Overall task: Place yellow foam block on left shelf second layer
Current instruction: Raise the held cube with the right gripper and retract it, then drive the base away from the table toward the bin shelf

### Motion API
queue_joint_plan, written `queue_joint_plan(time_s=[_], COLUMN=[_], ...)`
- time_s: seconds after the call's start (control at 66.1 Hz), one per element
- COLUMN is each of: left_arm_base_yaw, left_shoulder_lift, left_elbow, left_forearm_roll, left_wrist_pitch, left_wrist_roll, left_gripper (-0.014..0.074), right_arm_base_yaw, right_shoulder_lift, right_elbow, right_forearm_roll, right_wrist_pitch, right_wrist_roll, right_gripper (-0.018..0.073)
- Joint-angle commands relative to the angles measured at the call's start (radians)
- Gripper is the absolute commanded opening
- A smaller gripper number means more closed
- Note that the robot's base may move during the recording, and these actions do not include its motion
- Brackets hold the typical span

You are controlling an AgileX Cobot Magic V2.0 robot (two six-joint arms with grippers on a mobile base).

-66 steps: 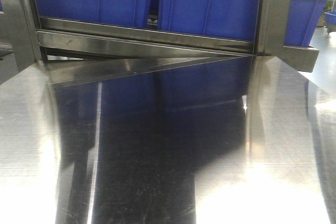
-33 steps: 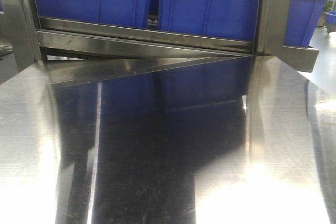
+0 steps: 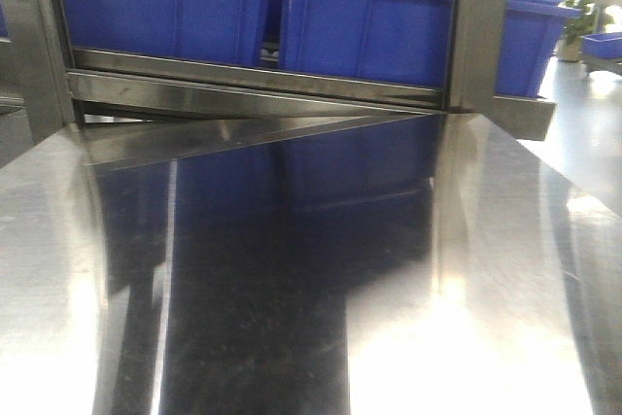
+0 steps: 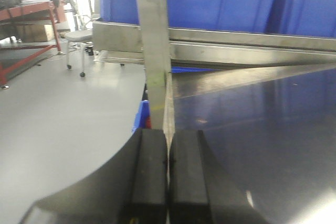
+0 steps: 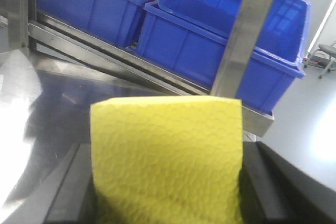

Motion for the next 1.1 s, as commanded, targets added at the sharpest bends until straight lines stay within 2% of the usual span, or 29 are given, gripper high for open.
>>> queue_joint_plan(time_s=[0.0,1.089], left_arm_base_yaw=[0.001,0.001], left_shoulder_lift=[-0.014,-0.014], left_elbow=[0.026,0.026], left_forearm_roll=[0.001,0.001], left_wrist_pitch=[-0.086,-0.088], left_wrist_roll=[-0.004,-0.004], left_gripper=[0.0136,0.0136], right_arm_base_yaw=[-0.007,-0.007], right_shoulder_lift=[0.007,0.008], right_elbow=[-0.028,-0.028], right_forearm_roll=[0.004,0.004], right_wrist_pitch=[-0.095,-0.094], right_wrist_roll=[-0.001,-0.001], right_gripper=[0.0267,0.0267])
